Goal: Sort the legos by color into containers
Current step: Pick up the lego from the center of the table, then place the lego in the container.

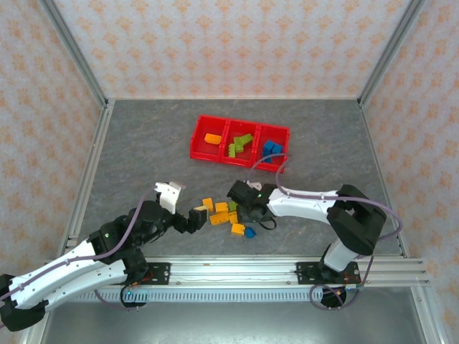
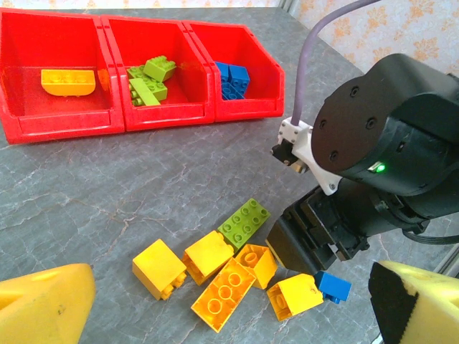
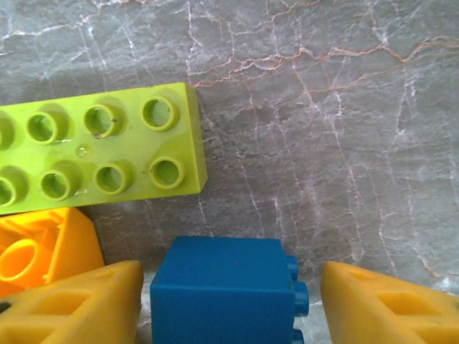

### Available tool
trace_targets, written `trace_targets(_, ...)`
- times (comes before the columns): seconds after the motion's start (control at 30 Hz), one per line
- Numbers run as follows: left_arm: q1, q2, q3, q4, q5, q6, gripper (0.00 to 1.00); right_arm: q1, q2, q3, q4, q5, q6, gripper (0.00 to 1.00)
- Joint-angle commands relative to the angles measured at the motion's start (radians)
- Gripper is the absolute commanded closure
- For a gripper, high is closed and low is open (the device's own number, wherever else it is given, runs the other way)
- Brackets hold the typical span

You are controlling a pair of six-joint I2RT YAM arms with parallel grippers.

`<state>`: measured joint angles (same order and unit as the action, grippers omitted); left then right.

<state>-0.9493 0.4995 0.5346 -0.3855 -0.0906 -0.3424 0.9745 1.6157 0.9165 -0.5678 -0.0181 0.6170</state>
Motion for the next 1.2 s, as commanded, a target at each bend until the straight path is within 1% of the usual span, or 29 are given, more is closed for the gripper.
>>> trace_targets(0.0, -0.006, -0.004, 0.001, 0.002, -0.022, -0.010, 0.01, 0.004, 0.010, 0.017, -0.015, 0.045, 0.002, 0.38)
trace_targets(0.13, -0.006, -0.003, 0.001, 0.004, -0.023, -0.010, 0.01, 0.005, 0.001, 0.012, -0.025, 0.068, -0.007, 0.45)
trace_targets(0.27, -0.006, -0.005, 0.001, 0.002, -0.026, -0.010, 0.01, 0.004, -0.022, 0.020, -0.011, 0.040, -0.043, 0.59)
trace_targets(0.37, -0.006, -0.007, 0.001, 0.002, -0.029, -0.012, 0.01, 0.004, -0.042, 0.045, -0.037, 0.057, -0.054, 0.65)
trace_targets(0.5, -0.006, -0.007, 0.001, 0.000, -0.032, -0.013, 0.01, 0.005, -0.081, 0.123, -0.097, 0.067, -0.107, 0.71)
trace_targets(0.67, -0.004, -0.003, 0.000, 0.002, -0.034, -0.013, 0.01, -0.005, -0.155, 0.281, -0.169, 0.183, -0.197, 0.70)
trace_targets(0.73, -0.004, -0.001, 0.001, 0.002, -0.033, -0.013, 0.01, -0.046, -0.156, 0.338, -0.194, 0.217, -0.246, 0.70)
trace_targets(0.83, -0.004, -0.003, -0.001, 0.002, -0.035, -0.012, 0.01, -0.143, -0.122, 0.444, -0.250, 0.220, -0.325, 0.70)
trace_targets(0.9, -0.004, -0.002, -0.001, 0.004, -0.034, -0.013, 0.01, -0.204, -0.106, 0.492, -0.247, 0.228, -0.373, 0.70)
trace_targets(1.03, -0.004, 0.004, -0.001, 0.004, -0.031, -0.014, 0.01, -0.350, -0.070, 0.519, -0.180, 0.159, -0.439, 0.70)
trace_targets(1.17, -0.003, 0.002, -0.002, 0.004, -0.034, -0.012, 0.01, -0.438, 0.007, 0.531, -0.130, 0.106, -0.476, 0.70)
